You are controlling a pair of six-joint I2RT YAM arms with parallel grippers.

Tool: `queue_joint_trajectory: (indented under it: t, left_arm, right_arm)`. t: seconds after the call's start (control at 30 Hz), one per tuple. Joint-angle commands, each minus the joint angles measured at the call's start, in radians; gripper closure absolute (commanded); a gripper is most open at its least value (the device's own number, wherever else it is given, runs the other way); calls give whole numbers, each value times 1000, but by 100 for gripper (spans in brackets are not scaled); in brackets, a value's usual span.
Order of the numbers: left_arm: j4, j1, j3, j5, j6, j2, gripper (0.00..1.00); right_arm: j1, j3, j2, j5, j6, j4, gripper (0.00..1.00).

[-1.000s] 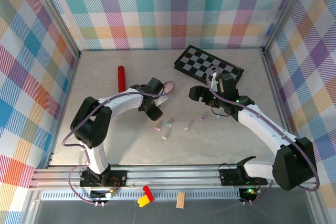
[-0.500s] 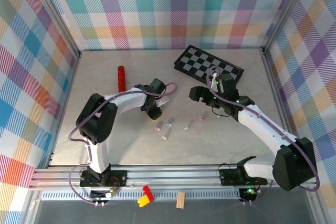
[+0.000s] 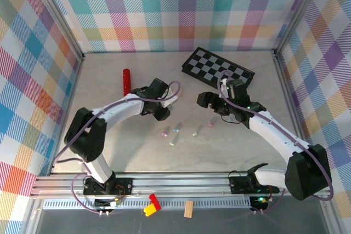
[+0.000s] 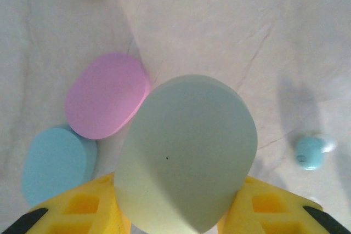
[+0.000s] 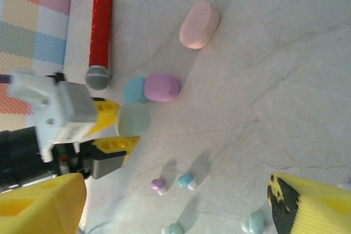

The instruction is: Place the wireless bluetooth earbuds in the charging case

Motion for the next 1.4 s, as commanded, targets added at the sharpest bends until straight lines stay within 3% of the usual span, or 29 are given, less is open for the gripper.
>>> queue_joint_trajectory:
  t: [0.0, 0.23, 0.63, 1.17, 1.37]
  left_arm:
    - [91, -1, -54, 133, -5, -98, 63]
    - [101, -6, -44, 352, 6, -186, 62]
    - [82, -22, -26, 426, 10, -208, 62]
    - [77, -26, -26, 408, 17, -222, 60]
    - [166, -26, -69, 388, -30, -263, 37]
  right_arm:
    - [-12, -23, -15, -169, 68, 90, 15]
    - [-8, -22, 92, -453, 186, 280, 17]
    - [72, 98, 227, -498, 171, 229, 22]
    - [105, 128, 276, -477, 191, 212, 68]
    - [88, 118, 208, -450, 201, 210, 79]
